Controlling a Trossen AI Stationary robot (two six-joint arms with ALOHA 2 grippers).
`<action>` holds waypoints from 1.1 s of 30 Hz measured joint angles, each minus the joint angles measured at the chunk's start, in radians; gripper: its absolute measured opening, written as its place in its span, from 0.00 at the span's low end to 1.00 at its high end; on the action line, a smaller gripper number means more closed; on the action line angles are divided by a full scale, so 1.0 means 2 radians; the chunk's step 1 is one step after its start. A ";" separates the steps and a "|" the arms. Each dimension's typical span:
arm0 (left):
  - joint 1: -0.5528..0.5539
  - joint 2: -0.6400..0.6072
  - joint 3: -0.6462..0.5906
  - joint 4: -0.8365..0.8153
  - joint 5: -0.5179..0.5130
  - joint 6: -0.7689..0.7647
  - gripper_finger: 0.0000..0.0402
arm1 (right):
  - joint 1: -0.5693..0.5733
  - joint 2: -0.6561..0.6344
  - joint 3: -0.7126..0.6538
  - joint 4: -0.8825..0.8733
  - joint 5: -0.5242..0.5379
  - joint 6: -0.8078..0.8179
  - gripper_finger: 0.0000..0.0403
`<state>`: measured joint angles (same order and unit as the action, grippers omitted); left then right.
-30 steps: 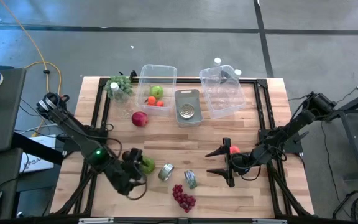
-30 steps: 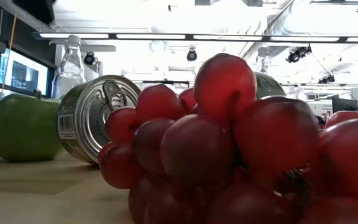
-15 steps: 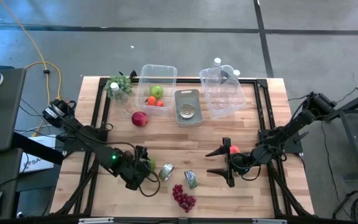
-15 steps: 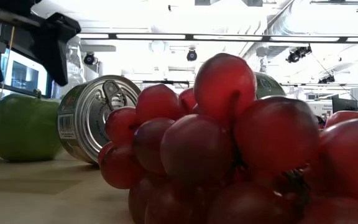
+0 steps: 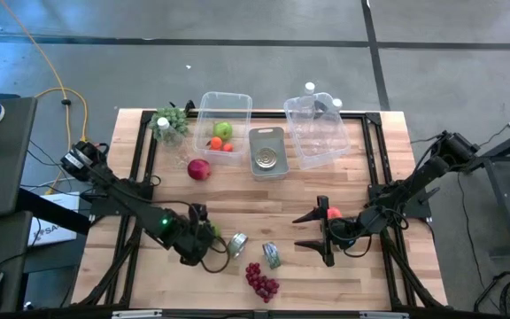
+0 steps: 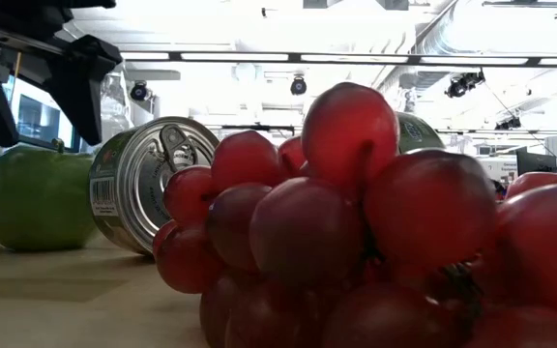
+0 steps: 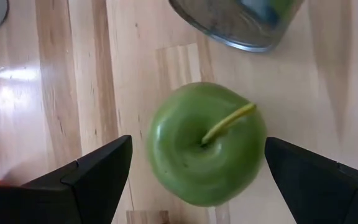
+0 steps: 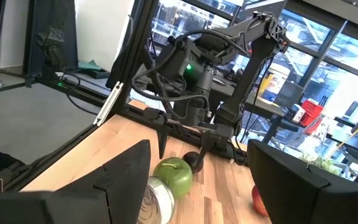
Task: Pick & Place Food Item
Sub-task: Put the green apple into the left transparent bin
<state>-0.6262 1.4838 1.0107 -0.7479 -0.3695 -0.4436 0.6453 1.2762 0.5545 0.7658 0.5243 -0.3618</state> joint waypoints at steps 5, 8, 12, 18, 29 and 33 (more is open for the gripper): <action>0.006 0.012 0.000 0.001 0.003 -0.001 0.89 | 0.000 0.000 0.000 0.000 0.000 0.000 0.64; 0.006 0.025 0.000 -0.001 0.002 0.000 0.89 | 0.000 0.000 0.000 0.000 0.000 0.000 0.64; 0.005 0.035 0.001 0.001 -0.001 0.001 0.89 | 0.000 0.000 0.000 0.000 0.000 0.000 0.64; 0.005 0.039 0.001 0.001 -0.002 0.000 0.89 | 0.000 0.000 0.000 0.000 0.000 0.000 0.64; 0.020 0.041 0.001 0.001 -0.001 -0.031 0.89 | 0.000 0.000 0.000 0.000 0.000 0.001 0.64; 0.031 0.050 0.001 0.002 -0.001 -0.048 0.89 | 0.000 0.000 0.000 0.001 -0.001 0.001 0.64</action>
<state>-0.5646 1.5847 1.0131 -0.7446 -0.3712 -0.5404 0.6453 1.2761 0.5545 0.7669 0.5228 -0.3595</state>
